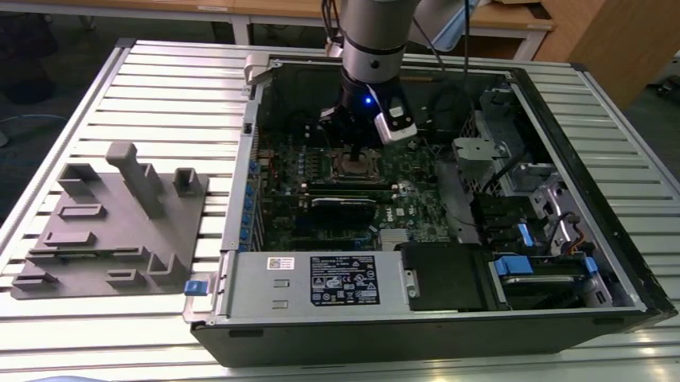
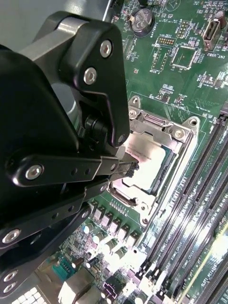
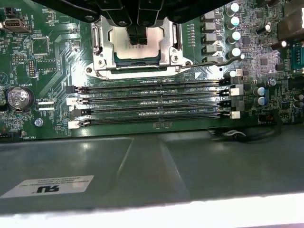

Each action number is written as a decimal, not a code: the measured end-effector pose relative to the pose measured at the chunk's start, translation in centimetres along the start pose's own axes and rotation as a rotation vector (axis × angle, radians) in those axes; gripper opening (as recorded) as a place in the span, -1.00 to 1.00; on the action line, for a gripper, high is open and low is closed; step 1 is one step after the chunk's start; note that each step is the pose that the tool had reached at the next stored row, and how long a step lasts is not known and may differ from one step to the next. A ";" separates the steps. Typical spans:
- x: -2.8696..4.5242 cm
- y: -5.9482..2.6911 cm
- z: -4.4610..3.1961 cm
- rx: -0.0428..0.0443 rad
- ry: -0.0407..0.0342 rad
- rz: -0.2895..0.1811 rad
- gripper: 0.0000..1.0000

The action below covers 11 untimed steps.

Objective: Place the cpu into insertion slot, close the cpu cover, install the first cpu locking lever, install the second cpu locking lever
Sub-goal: 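Close the cpu cover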

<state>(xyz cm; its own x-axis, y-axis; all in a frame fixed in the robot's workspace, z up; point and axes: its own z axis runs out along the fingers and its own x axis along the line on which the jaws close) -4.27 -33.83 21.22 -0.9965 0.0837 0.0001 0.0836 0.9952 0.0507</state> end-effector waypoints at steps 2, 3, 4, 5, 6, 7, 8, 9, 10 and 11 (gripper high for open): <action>0.00 0.00 0.00 -0.0001 0.0000 0.000 -0.79; 0.00 0.00 0.01 -0.0001 0.0000 0.000 -0.79; 0.04 0.00 0.02 -0.0002 -0.0001 0.000 -0.79; 0.19 -0.02 0.05 -0.0005 -0.0002 0.000 -0.79; 0.38 -0.03 0.08 -0.0003 -0.0002 0.000 -0.79; 0.61 -0.05 0.10 -0.0001 -0.0001 0.000 -0.79; 0.86 -0.08 0.13 -0.0001 -0.0001 0.000 -0.79; 1.05 -0.09 0.17 -0.0001 -0.0001 0.000 -0.79; 1.15 -0.11 0.20 -0.0001 -0.0001 0.000 -0.79; 1.21 -0.11 0.23 -0.0001 0.0000 0.000 -0.79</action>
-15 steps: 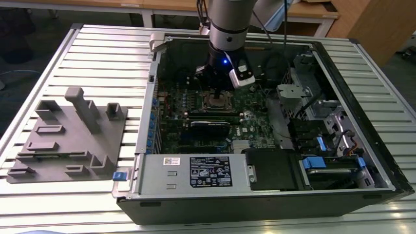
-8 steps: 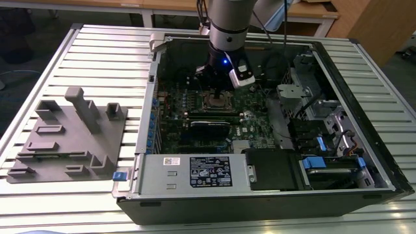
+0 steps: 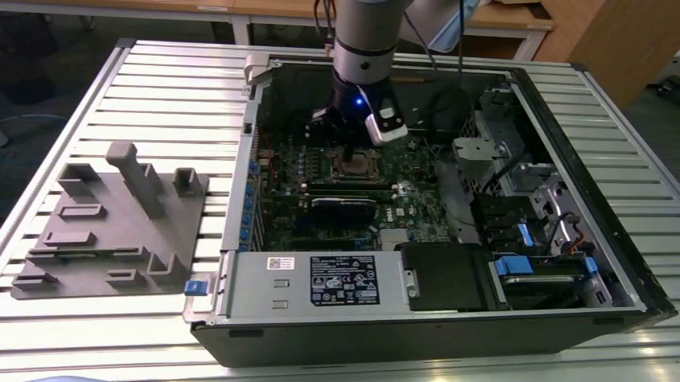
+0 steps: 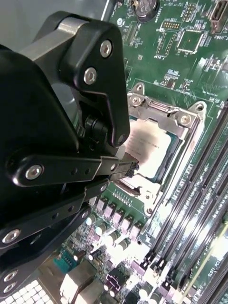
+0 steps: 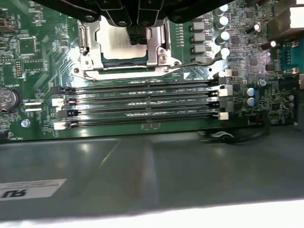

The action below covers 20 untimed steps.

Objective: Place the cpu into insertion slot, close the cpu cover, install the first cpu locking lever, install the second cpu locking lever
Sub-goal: 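Close the cpu cover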

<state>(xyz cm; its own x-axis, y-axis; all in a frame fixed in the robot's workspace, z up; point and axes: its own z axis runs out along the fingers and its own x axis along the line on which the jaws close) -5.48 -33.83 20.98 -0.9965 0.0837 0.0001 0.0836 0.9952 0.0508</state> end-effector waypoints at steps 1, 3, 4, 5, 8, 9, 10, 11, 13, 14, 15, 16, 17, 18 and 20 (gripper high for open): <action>0.07 -0.01 0.05 0.0000 0.0000 0.000 -0.79; 0.29 -0.03 0.17 0.0001 0.0000 0.000 -0.79; 0.44 -0.05 0.24 0.0001 0.0001 0.000 -0.79; 0.59 -0.07 0.30 0.0001 0.0001 0.000 -0.79; 0.96 -0.10 0.38 -0.0001 0.0000 0.000 -0.79; 1.06 -0.11 0.38 -0.0001 0.0000 0.000 -0.79; 1.15 -0.11 0.39 -0.0002 -0.0001 0.000 -0.79; 1.29 -0.13 0.40 0.0000 0.0000 0.000 -0.79; 1.48 -0.15 0.48 0.0000 -0.0001 0.000 -0.79; 1.52 -0.15 0.53 0.0000 0.0000 0.000 -0.79; 1.52 -0.16 0.55 0.0001 0.0001 0.000 -0.79; 1.52 -0.19 0.55 0.0002 0.0001 0.000 -0.79; 1.52 -0.22 0.56 0.0001 0.0001 0.000 -0.79; 1.51 -0.25 0.56 -0.0001 0.0000 0.000 -0.79; 1.51 -0.31 0.56 0.0000 0.0000 0.000 -0.79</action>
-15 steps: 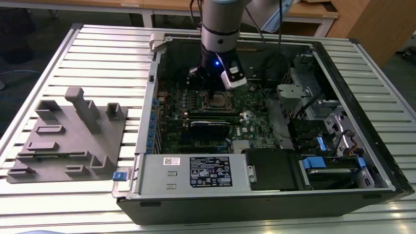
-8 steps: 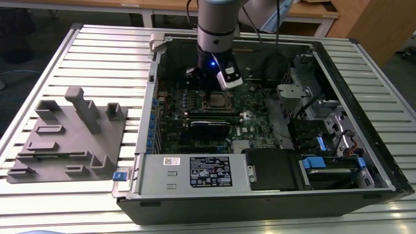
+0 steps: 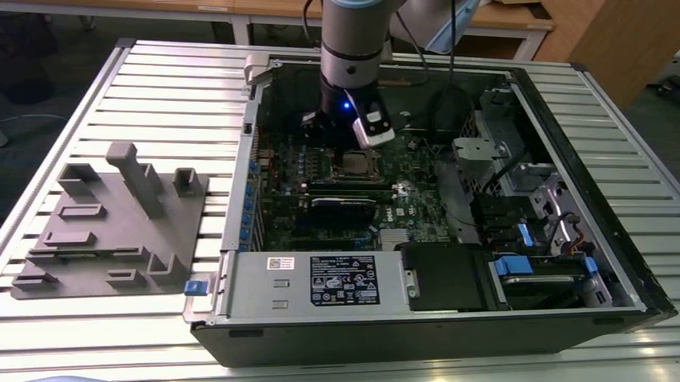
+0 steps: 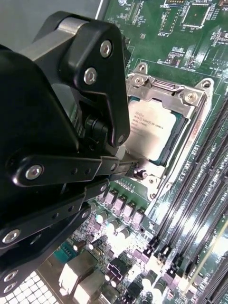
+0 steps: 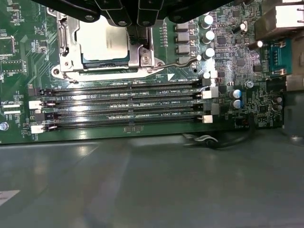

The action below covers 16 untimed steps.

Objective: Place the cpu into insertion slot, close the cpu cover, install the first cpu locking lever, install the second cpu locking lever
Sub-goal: 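Close the cpu cover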

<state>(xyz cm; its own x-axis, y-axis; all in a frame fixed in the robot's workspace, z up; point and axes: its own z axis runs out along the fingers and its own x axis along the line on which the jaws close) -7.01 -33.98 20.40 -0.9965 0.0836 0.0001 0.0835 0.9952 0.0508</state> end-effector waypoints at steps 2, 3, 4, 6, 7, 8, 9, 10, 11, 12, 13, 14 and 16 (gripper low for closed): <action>0.00 -0.01 0.07 -0.0001 -0.0001 0.000 -0.79; 0.01 -0.01 0.14 -0.0001 0.0000 0.000 -0.79; 0.02 -0.02 0.22 0.0000 0.0000 0.000 -0.79; 0.03 -0.03 0.27 0.0002 0.0001 0.000 -0.79; 0.03 -0.03 0.29 0.0001 0.0000 0.000 -0.79; 0.09 -0.04 0.39 -0.0001 -0.0001 0.000 -0.79; 0.13 -0.04 0.40 0.0001 0.0000 0.000 -0.79; 0.16 -0.05 0.42 0.0002 0.0000 0.000 -0.79; 0.18 -0.05 0.46 0.0002 0.0000 0.000 -0.79; 0.20 -0.06 0.53 0.0007 0.0003 0.000 -0.79; 0.21 -0.08 0.62 0.0013 0.0006 0.000 -0.79; 0.22 -0.09 0.68 0.0018 0.0008 0.000 -0.79; 0.23 -0.09 0.73 0.0011 0.0005 0.000 -0.79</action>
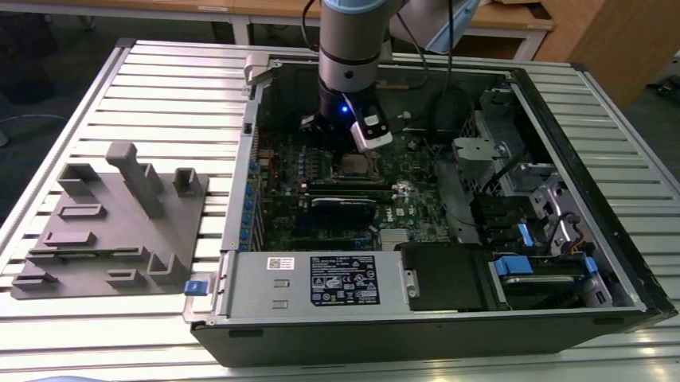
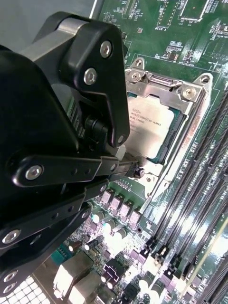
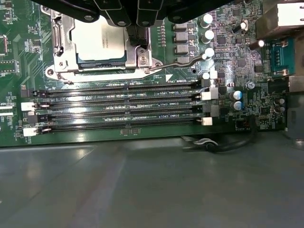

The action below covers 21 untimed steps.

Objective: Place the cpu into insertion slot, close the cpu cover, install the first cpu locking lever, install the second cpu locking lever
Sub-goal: 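Close the cpu cover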

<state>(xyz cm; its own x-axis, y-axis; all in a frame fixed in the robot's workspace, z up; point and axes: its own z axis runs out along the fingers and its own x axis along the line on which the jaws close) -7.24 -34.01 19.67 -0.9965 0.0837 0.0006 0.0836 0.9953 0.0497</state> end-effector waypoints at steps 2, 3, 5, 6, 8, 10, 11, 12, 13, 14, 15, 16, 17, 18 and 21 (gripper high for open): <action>-0.01 0.01 0.02 -0.0007 -0.0004 0.000 -0.79; -0.01 0.01 0.02 -0.0006 -0.0003 0.000 -0.79; -0.01 0.01 0.02 -0.0006 -0.0003 0.000 -0.79; -0.01 0.01 0.00 -0.0008 -0.0005 0.000 -0.79; -0.02 0.04 -0.15 -0.0024 -0.0013 0.000 -0.79; -0.03 0.07 -0.46 -0.0022 -0.0013 0.000 -0.79; -0.01 0.06 -0.66 -0.0011 -0.0006 0.000 -0.79; -0.01 0.06 -0.78 -0.0013 -0.0007 0.000 -0.79; -0.01 0.07 -0.88 -0.0014 -0.0007 0.000 -0.79; -0.01 0.07 -1.00 -0.0013 -0.0005 0.000 -0.79; -0.01 0.08 -1.11 -0.0015 -0.0005 0.000 -0.79; -0.01 0.08 -1.20 -0.0016 -0.0005 0.000 -0.79; -0.01 0.08 -1.20 -0.0018 -0.0006 0.000 -0.79; -0.01 0.08 -1.20 -0.0018 -0.0006 0.000 -0.79; -0.05 0.08 -1.19 -0.0017 -0.0005 0.000 -0.79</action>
<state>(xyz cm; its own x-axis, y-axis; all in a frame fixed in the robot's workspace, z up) -7.19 -33.99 20.86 -0.9965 0.0835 0.0001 0.0834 0.9952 0.0515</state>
